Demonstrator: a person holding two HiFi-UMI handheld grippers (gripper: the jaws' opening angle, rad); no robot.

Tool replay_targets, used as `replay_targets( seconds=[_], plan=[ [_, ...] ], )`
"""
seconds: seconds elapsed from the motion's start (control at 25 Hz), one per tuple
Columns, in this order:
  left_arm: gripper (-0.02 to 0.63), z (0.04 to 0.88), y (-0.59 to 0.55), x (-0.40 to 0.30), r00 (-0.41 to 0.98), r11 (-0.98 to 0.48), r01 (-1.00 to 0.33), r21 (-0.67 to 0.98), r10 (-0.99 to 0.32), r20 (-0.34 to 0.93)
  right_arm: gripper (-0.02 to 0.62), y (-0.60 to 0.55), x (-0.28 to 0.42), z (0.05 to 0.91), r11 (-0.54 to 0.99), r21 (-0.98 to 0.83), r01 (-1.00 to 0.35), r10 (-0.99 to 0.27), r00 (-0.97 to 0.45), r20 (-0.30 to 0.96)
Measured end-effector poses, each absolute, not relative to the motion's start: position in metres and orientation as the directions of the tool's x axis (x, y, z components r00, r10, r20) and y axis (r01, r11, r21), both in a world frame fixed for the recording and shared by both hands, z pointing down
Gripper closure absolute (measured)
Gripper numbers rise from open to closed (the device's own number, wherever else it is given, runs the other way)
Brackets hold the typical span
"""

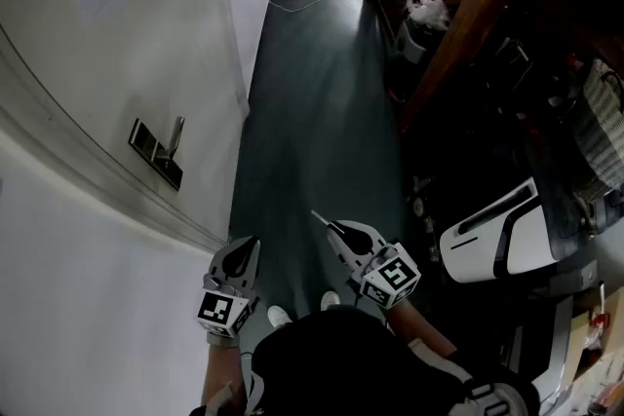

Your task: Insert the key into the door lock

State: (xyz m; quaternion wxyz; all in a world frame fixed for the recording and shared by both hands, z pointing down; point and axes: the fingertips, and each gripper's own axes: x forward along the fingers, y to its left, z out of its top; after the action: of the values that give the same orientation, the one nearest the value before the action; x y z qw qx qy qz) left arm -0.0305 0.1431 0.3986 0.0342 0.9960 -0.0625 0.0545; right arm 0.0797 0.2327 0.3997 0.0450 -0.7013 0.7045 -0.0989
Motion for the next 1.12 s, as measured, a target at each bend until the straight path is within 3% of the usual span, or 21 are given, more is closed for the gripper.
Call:
replay_targets(
  seconds=[0.6, 1.12],
  plan=[
    [0.598, 0.405, 0.116, -0.095, 0.989, -0.991, -0.104, 0.087, -0.093, 0.119, 0.561, 0.194, 0.011, 0.408, -0.041, -0.251, -0.967, -0.998, 0.026, 0.063],
    [0.598, 0.426, 0.066, -0.079, 0.981, -0.985, -0.14, 0.096, -0.125, 0.152, 0.561, 0.152, 0.029, 0.433, -0.03, -0.288, -0.957, -0.995, 0.001, 0.1]
  ],
)
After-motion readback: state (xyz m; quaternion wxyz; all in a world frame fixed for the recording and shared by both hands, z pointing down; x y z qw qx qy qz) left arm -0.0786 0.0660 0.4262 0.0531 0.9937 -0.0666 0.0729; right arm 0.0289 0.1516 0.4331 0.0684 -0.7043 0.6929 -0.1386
